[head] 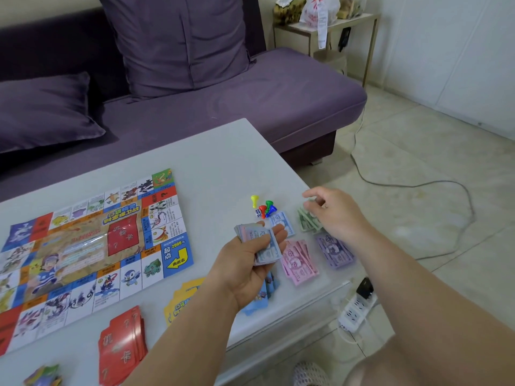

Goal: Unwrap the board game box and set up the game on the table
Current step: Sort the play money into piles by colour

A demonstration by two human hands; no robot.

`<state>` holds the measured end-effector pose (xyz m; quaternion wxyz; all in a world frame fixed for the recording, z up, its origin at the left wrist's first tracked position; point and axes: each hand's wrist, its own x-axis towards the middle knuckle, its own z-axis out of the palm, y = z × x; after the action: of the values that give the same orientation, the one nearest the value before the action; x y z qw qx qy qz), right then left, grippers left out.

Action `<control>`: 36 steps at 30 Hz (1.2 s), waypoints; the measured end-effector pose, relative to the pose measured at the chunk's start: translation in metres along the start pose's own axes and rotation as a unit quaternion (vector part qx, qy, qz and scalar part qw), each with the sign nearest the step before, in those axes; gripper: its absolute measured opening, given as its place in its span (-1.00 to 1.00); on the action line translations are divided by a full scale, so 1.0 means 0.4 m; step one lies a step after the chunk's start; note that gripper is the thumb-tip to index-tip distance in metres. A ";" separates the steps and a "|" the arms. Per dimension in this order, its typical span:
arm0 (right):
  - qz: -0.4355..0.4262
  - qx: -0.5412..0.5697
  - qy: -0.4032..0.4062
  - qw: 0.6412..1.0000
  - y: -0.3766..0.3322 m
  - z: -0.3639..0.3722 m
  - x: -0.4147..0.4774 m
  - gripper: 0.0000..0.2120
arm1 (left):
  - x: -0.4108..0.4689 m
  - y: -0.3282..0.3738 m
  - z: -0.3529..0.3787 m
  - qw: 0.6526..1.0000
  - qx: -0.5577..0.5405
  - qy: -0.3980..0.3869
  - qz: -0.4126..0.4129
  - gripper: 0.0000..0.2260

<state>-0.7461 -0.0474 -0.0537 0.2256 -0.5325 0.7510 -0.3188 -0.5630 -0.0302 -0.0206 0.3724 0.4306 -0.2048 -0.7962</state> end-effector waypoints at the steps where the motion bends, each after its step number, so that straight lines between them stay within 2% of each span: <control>1: 0.003 -0.035 0.008 0.999 0.007 0.004 0.006 -0.73 | 0.005 0.000 -0.003 1.000 0.012 0.002 0.003 -0.85; 6: 0.023 -0.165 0.065 0.984 0.010 0.004 0.022 -0.62 | 0.020 0.006 -0.003 0.997 0.070 0.019 0.019 -0.89; 10: 0.034 -0.127 0.041 0.990 0.003 -0.015 0.011 -0.71 | 0.031 0.009 0.000 0.996 0.078 0.033 0.031 -0.94; 15: 0.037 -0.162 -0.016 0.986 -0.003 -0.014 -0.005 -0.80 | 0.039 0.010 -0.001 0.995 0.083 0.047 0.030 -0.94; 20: 0.029 -0.160 -0.007 0.987 -0.013 -0.003 -0.004 -0.81 | 0.036 0.013 0.007 0.996 0.071 0.050 0.030 -0.94; 21: 0.017 -0.135 0.015 0.991 -0.021 -0.007 -0.004 -0.81 | 0.036 0.015 0.007 0.996 0.069 0.051 0.033 -0.94; 23: -0.001 -0.008 0.029 1.000 -0.056 -0.018 -0.015 -0.79 | 0.035 0.019 0.008 0.996 0.064 0.053 0.038 -0.94; 25: 0.013 0.128 -0.051 0.990 -0.103 -0.023 -0.040 -0.75 | 0.032 0.023 0.011 0.996 0.062 0.049 0.039 -0.94; 26: 0.018 0.161 -0.104 0.981 -0.121 -0.017 -0.052 -0.74 | 0.031 0.024 0.014 0.997 0.059 0.046 0.038 -0.94; 28: 0.007 0.170 -0.161 0.972 -0.132 0.003 -0.064 -0.83 | 0.028 0.022 0.015 0.998 0.046 0.041 0.029 -0.93; 30: 0.004 0.176 -0.173 0.969 -0.129 0.020 -0.063 -0.92 | 0.022 0.017 0.011 0.999 0.028 0.043 0.011 -0.94; 33: 0.022 0.204 -0.199 0.958 -0.128 0.025 -0.056 -0.91 | 0.019 0.016 -0.001 0.999 0.009 0.046 -0.008 -0.94; 36: 0.051 0.186 -0.155 0.969 -0.119 0.010 -0.038 -0.84 | 0.020 0.029 -0.010 0.998 -0.024 0.058 -0.016 -0.93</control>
<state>-0.7070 -0.0450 -0.0221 0.4500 -0.4849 0.6610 -0.3543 -0.5575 -0.0439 -0.0194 0.3809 0.4701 -0.1571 -0.7805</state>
